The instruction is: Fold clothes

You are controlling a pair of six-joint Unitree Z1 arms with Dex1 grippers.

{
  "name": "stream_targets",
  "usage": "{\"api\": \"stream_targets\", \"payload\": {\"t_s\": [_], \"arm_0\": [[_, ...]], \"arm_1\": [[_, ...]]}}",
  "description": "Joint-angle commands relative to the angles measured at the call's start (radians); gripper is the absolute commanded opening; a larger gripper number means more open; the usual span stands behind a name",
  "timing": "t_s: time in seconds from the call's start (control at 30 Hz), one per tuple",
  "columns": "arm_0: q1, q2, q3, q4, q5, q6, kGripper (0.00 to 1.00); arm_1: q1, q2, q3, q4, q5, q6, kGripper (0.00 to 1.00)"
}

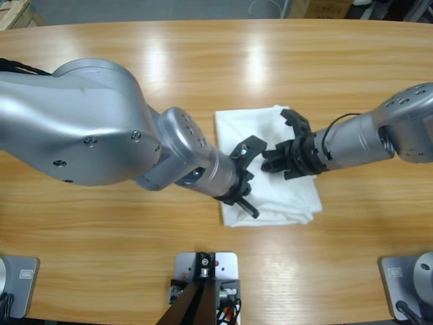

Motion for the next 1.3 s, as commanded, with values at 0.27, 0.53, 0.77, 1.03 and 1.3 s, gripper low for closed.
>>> {"api": "stream_targets", "payload": {"t_s": [0.27, 0.53, 0.77, 1.03, 1.3], "arm_0": [[-0.011, 0.119, -0.079, 0.126, -0.029, -0.010, 0.000], [-0.010, 0.060, -0.086, 0.131, -0.021, -0.008, 0.000], [0.059, -0.038, -0.356, 0.334, -0.021, 0.376, 0.522], [0.136, 0.100, -0.761, 0.740, -0.022, 0.705, 0.996], [0.111, 0.195, -0.842, 0.845, -0.024, 0.720, 0.996]], "arm_1": [[-0.103, -0.089, 0.008, 0.129, -0.311, -0.060, 0.000], [-0.161, -0.353, -0.209, 0.521, -0.428, -0.122, 0.749], [-0.124, -0.568, -0.228, 0.732, -0.385, -0.066, 1.000], [-0.123, -0.722, -0.127, 0.760, -0.352, -0.001, 1.000], [-0.123, -0.681, -0.116, 0.764, -0.333, 0.013, 1.000]]}}
